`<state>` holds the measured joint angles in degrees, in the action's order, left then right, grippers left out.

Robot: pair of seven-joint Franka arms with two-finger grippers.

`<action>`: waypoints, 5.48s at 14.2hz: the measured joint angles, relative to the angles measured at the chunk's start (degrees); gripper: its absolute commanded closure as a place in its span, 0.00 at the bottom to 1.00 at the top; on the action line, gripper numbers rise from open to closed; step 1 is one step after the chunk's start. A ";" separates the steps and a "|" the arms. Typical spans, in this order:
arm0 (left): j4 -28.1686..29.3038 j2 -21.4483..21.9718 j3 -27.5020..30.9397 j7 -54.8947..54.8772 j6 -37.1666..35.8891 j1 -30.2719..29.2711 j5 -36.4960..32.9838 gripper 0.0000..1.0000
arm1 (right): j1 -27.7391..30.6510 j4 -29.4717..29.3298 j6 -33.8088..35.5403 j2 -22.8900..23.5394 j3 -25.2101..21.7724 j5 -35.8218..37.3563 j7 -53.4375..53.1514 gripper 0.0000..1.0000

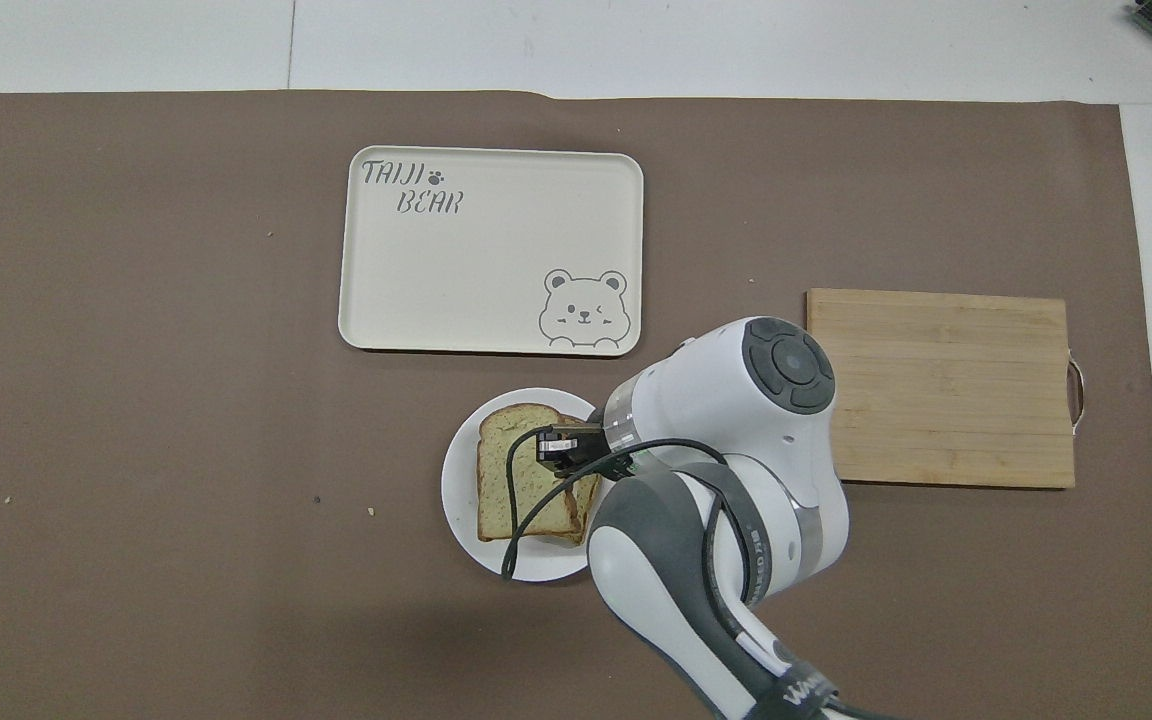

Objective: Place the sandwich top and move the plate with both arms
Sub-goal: 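Carry the bread slice with the right gripper onto the egg toast, then release the bread and withdraw the right gripper while the left gripper approaches, then move the left gripper to the plate rim and grip it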

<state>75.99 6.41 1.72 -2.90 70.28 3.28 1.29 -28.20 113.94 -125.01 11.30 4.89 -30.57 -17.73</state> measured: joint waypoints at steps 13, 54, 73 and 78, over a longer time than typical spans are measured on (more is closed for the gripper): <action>0.00 0.00 0.00 0.00 0.00 0.00 0.00 0.00 | -1.22 1.51 -4.35 1.71 -0.40 7.48 0.07 0.00; 32.44 5.82 -7.76 0.61 22.54 1.72 17.52 0.00 | 26.90 -20.25 31.79 -15.00 -2.52 27.75 6.61 0.00; 73.29 5.78 -7.85 -39.53 60.50 7.14 70.31 0.00 | 33.93 -20.94 35.58 -16.52 -4.17 27.76 12.74 0.00; 75.82 2.93 -7.87 -51.20 63.92 8.94 83.13 0.00 | 33.12 -20.92 35.70 -16.52 -4.83 27.76 12.81 0.00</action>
<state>151.81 9.34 -6.15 -54.10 134.21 12.21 84.43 4.91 93.02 -89.31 -5.22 0.06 -2.81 -4.92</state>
